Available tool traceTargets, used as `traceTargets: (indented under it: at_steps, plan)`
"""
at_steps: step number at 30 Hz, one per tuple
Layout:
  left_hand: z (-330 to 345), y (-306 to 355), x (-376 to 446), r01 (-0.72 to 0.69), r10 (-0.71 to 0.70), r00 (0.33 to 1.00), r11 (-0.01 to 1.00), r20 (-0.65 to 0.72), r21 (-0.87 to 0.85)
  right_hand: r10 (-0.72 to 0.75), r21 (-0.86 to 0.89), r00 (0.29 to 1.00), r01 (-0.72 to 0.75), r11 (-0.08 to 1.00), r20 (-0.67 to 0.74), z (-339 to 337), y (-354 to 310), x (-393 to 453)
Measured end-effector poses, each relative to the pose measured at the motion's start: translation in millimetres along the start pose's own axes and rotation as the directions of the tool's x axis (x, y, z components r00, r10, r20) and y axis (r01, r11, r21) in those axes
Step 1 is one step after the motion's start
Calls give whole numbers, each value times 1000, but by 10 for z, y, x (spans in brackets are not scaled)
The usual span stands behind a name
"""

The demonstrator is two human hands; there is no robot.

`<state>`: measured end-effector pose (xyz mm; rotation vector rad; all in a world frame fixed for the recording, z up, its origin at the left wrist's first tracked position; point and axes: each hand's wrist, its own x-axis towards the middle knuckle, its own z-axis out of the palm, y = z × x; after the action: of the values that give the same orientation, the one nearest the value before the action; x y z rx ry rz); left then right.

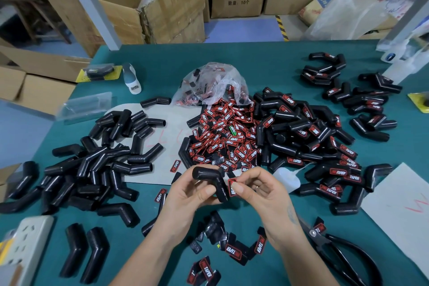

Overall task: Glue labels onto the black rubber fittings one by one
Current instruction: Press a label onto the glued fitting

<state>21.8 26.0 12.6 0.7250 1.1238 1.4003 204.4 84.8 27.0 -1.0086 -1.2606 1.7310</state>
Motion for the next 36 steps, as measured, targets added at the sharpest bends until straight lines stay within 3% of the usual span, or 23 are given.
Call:
traceTargets:
  at_steps: [12, 18, 20, 22, 25, 28, 30, 33, 36]
  plan:
    - [-22, -44, 31, -114, 117, 992, 989, -36, 92, -55, 42, 997, 58, 997, -57, 0, 2, -11]
    - [-31, -109, 28, -181, 208, 974, 950, -84, 255, -71, 47, 996, 74, 996, -61, 13, 18, -10]
    - [-41, -113, 25, -189, 233, 968, 925, -97, 329, -107, -12, 992, 106, 994, -63, 27, 28, -20]
    - [-58, -110, 20, -199, 266, 957, 895, -119, 399, -213, -183, 974, 197, 963, -76, 50, 44, -28]
    - [-90, -104, 8, -252, 362, 918, 850, -165, 463, -481, -514, 874, 386, 766, -61, 83, 133, -45]
    - [-76, -69, -17, -312, 422, 884, 854, -203, 416, -728, -782, 681, 495, 379, 79, 79, 228, -41]
    - [-48, -57, -40, -346, 447, 868, 856, -217, 384, -798, -842, 585, 496, 212, 144, 66, 277, -22]
    - [5, -67, -77, -427, 516, 839, 821, -172, 380, -823, -862, 542, 486, 143, 170, 57, 304, -2]
    - [23, -85, -100, -498, 590, 802, 746, -93, 442, -789, -847, 589, 498, 185, 174, 60, 315, 2]
